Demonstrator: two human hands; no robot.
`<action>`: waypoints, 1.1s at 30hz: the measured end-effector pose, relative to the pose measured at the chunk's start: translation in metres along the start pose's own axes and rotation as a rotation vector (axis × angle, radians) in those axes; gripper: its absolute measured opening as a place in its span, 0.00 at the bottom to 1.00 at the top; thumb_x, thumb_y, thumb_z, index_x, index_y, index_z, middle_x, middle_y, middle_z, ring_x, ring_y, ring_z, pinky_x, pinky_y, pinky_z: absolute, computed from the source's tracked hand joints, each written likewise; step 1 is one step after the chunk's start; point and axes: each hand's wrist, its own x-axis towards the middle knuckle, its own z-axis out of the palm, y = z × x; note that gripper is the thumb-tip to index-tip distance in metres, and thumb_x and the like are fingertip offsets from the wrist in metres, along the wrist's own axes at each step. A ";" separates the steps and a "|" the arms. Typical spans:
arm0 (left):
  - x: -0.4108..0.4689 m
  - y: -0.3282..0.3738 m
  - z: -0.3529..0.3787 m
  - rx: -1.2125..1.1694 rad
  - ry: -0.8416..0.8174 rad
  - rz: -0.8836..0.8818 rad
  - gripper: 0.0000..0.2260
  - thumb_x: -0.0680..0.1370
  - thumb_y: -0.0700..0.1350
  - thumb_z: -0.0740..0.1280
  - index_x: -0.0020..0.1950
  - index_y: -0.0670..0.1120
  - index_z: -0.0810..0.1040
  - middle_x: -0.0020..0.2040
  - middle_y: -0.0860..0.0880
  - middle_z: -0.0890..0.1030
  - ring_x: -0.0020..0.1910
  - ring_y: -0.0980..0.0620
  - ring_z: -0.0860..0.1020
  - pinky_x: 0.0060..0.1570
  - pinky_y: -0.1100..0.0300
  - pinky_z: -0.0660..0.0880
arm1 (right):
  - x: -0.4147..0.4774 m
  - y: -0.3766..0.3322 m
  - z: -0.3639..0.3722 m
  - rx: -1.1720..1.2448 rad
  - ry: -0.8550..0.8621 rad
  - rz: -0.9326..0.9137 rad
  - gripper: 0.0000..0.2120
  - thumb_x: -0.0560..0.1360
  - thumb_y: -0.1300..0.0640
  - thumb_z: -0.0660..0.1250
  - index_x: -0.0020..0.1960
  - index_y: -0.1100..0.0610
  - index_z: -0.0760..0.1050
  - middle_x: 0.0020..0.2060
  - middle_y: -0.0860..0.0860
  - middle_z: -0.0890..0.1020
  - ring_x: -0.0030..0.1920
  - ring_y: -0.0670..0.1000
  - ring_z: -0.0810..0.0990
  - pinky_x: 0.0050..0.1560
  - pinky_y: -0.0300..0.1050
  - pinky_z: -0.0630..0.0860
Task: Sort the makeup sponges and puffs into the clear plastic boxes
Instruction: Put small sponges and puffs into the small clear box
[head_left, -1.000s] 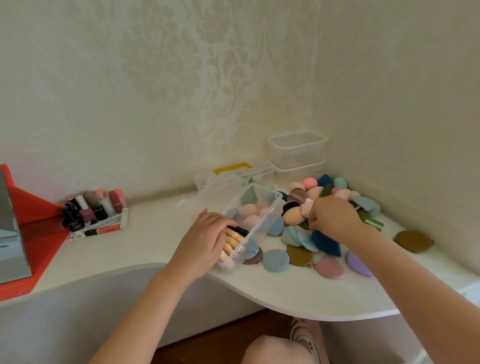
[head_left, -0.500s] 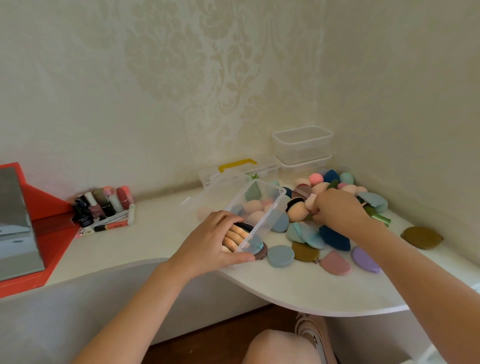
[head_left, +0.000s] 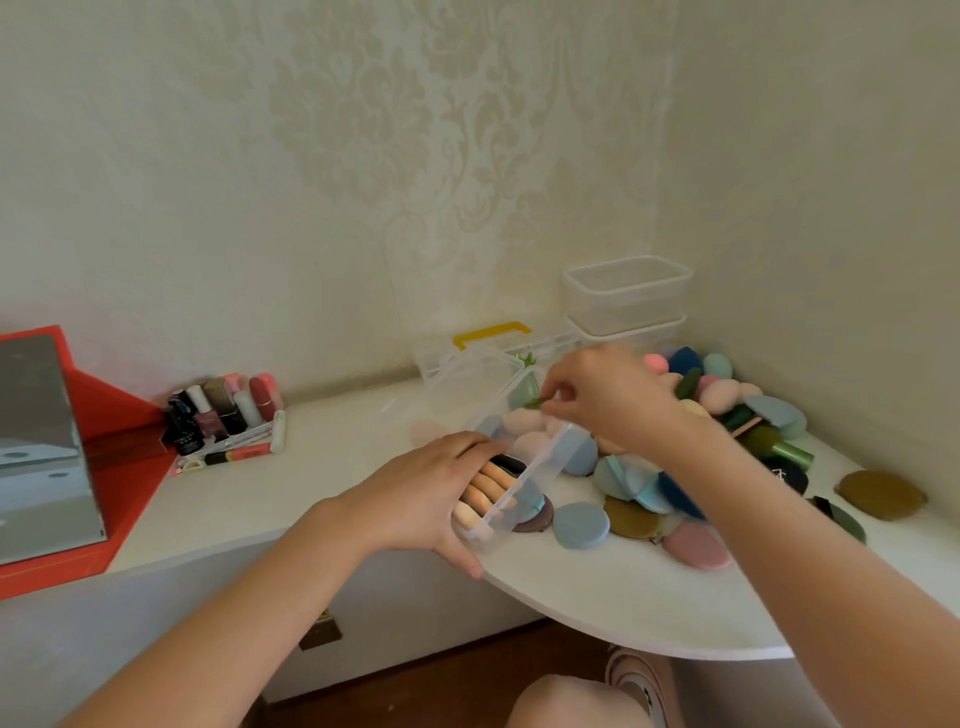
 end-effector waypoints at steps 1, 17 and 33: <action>0.001 -0.001 0.001 0.023 0.012 0.014 0.46 0.62 0.59 0.77 0.74 0.56 0.56 0.69 0.59 0.62 0.65 0.59 0.65 0.58 0.67 0.66 | 0.008 -0.007 0.009 -0.032 -0.037 -0.030 0.09 0.75 0.54 0.65 0.52 0.53 0.81 0.44 0.48 0.82 0.44 0.50 0.77 0.40 0.41 0.70; 0.002 -0.013 0.025 0.024 0.275 0.125 0.16 0.70 0.42 0.71 0.57 0.49 0.74 0.52 0.52 0.76 0.49 0.54 0.70 0.46 0.66 0.66 | 0.044 -0.026 0.048 -0.040 -0.346 -0.035 0.07 0.67 0.56 0.74 0.43 0.58 0.84 0.39 0.55 0.85 0.41 0.54 0.82 0.39 0.44 0.76; -0.058 -0.073 -0.047 0.071 0.278 -0.151 0.28 0.64 0.44 0.78 0.61 0.53 0.73 0.54 0.57 0.74 0.55 0.55 0.71 0.51 0.53 0.74 | 0.020 -0.044 -0.016 0.604 0.468 0.019 0.06 0.76 0.59 0.65 0.44 0.59 0.81 0.36 0.50 0.83 0.37 0.49 0.81 0.40 0.37 0.75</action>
